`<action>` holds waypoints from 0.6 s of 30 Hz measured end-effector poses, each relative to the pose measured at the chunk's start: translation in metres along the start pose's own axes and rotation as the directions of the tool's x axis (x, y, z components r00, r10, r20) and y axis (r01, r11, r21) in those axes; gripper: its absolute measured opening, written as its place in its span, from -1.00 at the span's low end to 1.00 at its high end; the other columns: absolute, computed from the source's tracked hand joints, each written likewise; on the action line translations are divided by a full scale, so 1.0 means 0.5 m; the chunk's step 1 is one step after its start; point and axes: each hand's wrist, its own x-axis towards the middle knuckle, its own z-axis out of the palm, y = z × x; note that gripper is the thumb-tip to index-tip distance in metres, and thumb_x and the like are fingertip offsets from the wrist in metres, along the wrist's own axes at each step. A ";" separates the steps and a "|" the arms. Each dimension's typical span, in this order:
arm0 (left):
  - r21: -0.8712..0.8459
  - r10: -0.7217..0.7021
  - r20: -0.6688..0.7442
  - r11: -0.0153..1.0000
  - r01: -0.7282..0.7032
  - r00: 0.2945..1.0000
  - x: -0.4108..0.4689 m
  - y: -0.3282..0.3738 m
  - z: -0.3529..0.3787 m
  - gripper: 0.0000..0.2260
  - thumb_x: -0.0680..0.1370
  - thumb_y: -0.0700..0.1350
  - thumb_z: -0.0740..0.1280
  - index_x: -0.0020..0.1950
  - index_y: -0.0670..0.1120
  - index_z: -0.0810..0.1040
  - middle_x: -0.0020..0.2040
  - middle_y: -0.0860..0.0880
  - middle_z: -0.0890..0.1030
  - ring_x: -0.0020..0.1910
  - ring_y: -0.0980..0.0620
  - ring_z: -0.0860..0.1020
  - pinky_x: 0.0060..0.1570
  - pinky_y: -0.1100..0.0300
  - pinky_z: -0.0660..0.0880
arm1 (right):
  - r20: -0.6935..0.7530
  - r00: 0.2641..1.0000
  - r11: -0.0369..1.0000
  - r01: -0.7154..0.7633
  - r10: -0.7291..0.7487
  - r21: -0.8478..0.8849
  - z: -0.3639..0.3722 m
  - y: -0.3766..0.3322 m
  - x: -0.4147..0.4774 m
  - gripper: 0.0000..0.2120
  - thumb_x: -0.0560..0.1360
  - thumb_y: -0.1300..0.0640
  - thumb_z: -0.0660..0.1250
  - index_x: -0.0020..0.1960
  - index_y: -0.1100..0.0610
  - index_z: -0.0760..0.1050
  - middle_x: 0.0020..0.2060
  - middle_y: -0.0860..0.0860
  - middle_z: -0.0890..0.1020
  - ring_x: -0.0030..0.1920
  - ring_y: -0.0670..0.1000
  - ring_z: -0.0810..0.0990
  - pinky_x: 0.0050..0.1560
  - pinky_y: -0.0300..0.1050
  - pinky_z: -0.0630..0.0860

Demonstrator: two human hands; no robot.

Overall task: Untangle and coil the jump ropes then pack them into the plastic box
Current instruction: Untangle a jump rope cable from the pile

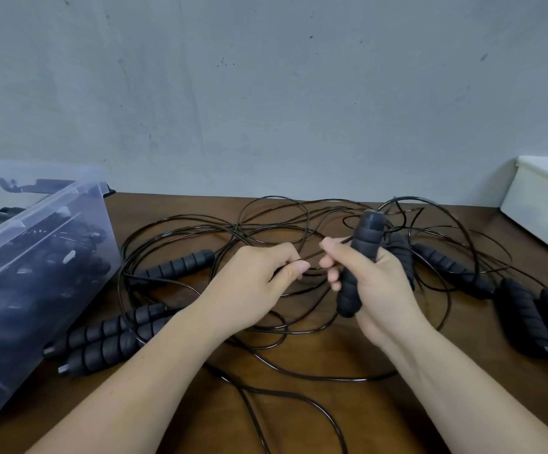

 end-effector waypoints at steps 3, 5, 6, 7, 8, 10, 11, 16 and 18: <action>-0.007 -0.033 -0.034 0.999 0.032 0.999 0.005 -0.008 -0.018 -0.77 0.70 0.17 0.26 -0.08 0.13 0.56 -0.37 0.06 0.55 -0.35 0.14 0.53 -0.35 0.32 0.34 | -0.067 0.998 0.994 0.011 -0.004 0.108 -0.025 -0.027 0.020 -0.79 0.58 0.20 0.49 0.14 0.30 0.62 -0.24 0.10 0.64 -0.32 -0.03 0.50 -0.32 -0.21 0.47; 0.004 -0.045 -0.083 0.999 0.045 0.996 0.008 -0.018 -0.030 -0.76 0.70 0.17 0.27 -0.10 0.11 0.56 -0.36 0.08 0.54 -0.35 0.13 0.51 -0.35 0.31 0.34 | -0.094 0.996 0.985 0.015 0.001 0.174 -0.045 -0.044 0.033 -0.81 0.59 0.19 0.47 0.14 0.27 0.60 -0.23 0.07 0.63 -0.31 -0.05 0.49 -0.34 -0.24 0.46; 0.003 -0.056 -0.103 0.998 0.056 0.993 0.009 -0.024 -0.034 -0.76 0.70 0.16 0.28 -0.11 0.11 0.56 -0.36 0.11 0.53 -0.36 0.14 0.48 -0.35 0.31 0.34 | -0.102 0.995 0.981 0.011 0.009 0.192 -0.050 -0.048 0.036 -0.82 0.60 0.18 0.47 0.13 0.26 0.60 -0.22 0.06 0.64 -0.31 -0.06 0.49 -0.35 -0.25 0.46; -0.001 -0.067 -0.113 0.998 0.068 0.991 0.009 -0.027 -0.035 -0.76 0.70 0.15 0.28 -0.10 0.10 0.56 -0.36 0.14 0.52 -0.37 0.14 0.46 -0.35 0.31 0.33 | -0.103 0.995 0.981 0.004 0.016 0.194 -0.052 -0.048 0.037 -0.84 0.61 0.17 0.47 0.12 0.25 0.61 -0.20 0.07 0.65 -0.30 -0.06 0.50 -0.35 -0.25 0.46; -0.004 -0.073 -0.114 0.997 0.073 0.991 0.010 -0.030 -0.034 -0.76 0.70 0.15 0.27 -0.10 0.10 0.56 -0.36 0.15 0.51 -0.38 0.14 0.45 -0.35 0.30 0.33 | -0.095 0.995 0.983 -0.005 0.022 0.181 -0.049 -0.046 0.036 -0.85 0.61 0.16 0.46 0.10 0.23 0.62 -0.17 0.08 0.67 -0.30 -0.06 0.50 -0.35 -0.24 0.46; -0.010 -0.063 -0.098 0.998 0.062 0.993 0.007 -0.029 -0.029 -0.76 0.70 0.16 0.26 -0.08 0.10 0.56 -0.38 0.12 0.50 -0.38 0.12 0.45 -0.36 0.30 0.32 | -0.064 0.997 0.990 -0.026 0.036 0.141 -0.033 -0.035 0.028 -0.85 0.62 0.13 0.46 0.10 0.22 0.64 -0.13 0.12 0.70 -0.30 -0.04 0.52 -0.33 -0.20 0.45; -0.008 -0.049 -0.088 0.999 0.048 0.995 0.007 -0.025 -0.025 -0.76 0.70 0.16 0.26 -0.08 0.09 0.56 -0.39 0.09 0.50 -0.38 0.11 0.46 -0.36 0.29 0.31 | -0.048 0.998 0.992 -0.035 0.041 0.125 -0.023 -0.028 0.022 -0.83 0.61 0.13 0.47 0.11 0.22 0.64 -0.12 0.13 0.70 -0.31 -0.03 0.52 -0.32 -0.19 0.44; 0.036 0.074 -0.026 0.997 -0.073 0.997 0.003 -0.003 -0.001 -0.78 0.71 0.12 0.29 -0.06 0.05 0.56 -0.35 0.09 0.50 -0.29 0.12 0.51 -0.30 0.24 0.35 | 0.060 0.997 0.999 -0.044 0.044 -0.006 0.010 0.011 -0.006 -0.74 0.56 0.10 0.52 0.12 0.27 0.66 -0.19 0.15 0.67 -0.32 0.03 0.52 -0.27 -0.12 0.48; 0.032 0.100 0.012 0.994 -0.100 0.995 0.001 -0.002 0.007 -0.78 0.71 0.13 0.28 -0.03 0.06 0.57 -0.29 0.09 0.56 -0.23 0.10 0.56 -0.24 0.15 0.46 | 0.061 0.997 0.997 -0.036 0.041 -0.070 0.012 0.018 -0.009 -0.83 0.56 0.09 0.53 0.01 0.21 0.68 -0.28 0.16 0.61 -0.32 0.07 0.50 -0.23 -0.10 0.50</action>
